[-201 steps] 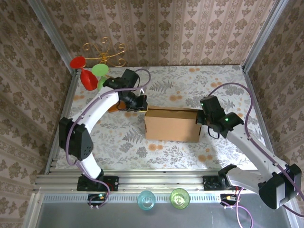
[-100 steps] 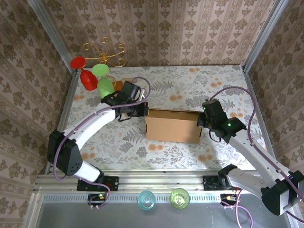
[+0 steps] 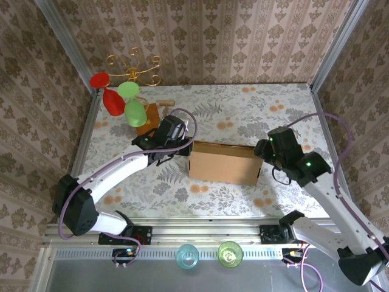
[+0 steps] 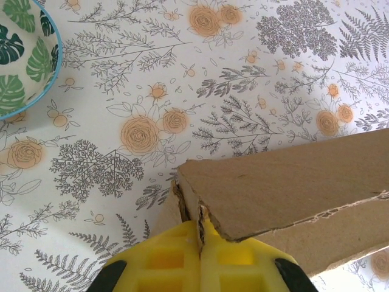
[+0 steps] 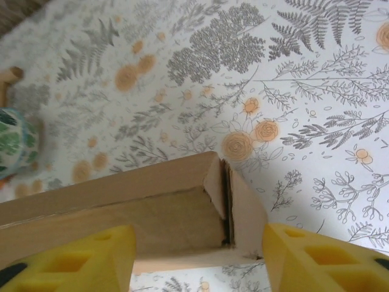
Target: Fold the paper box
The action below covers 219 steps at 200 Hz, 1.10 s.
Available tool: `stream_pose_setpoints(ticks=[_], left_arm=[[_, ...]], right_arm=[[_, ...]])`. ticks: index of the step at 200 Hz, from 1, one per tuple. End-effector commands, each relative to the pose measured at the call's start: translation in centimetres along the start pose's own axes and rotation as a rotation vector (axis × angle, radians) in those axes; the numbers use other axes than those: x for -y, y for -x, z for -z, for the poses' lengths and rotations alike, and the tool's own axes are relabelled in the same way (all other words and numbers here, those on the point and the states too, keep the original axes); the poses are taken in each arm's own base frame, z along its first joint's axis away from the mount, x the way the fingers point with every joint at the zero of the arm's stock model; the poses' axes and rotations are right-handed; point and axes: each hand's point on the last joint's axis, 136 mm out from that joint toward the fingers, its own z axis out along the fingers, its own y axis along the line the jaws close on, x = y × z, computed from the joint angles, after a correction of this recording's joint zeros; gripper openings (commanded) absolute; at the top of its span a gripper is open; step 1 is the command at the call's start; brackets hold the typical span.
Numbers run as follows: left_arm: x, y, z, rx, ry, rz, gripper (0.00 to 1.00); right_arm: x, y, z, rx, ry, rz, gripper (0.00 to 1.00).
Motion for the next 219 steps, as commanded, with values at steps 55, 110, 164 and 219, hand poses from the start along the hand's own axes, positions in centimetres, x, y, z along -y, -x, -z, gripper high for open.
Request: stream_pose_setpoints(ticks=[55, 110, 164, 219], left_arm=[[0.2, 0.2, 0.3, 0.061, 0.027, 0.002, 0.00], [0.5, 0.0, 0.4, 0.064, 0.019, -0.001, 0.00], [0.6, -0.3, 0.4, 0.056, 0.020, -0.009, 0.00], [0.7, 0.0, 0.5, 0.062, 0.019, -0.011, 0.00]], right_arm=[[-1.4, -2.0, 0.2, -0.112, 0.133, -0.736, 0.88], [-1.1, -3.9, -2.5, -0.165, 0.139, -0.944, 0.87], [-1.8, -2.2, -2.8, -0.132, 0.202, -0.954, 0.85], [-1.4, -3.4, -4.8, -0.164, 0.187, -0.991, 0.82]])
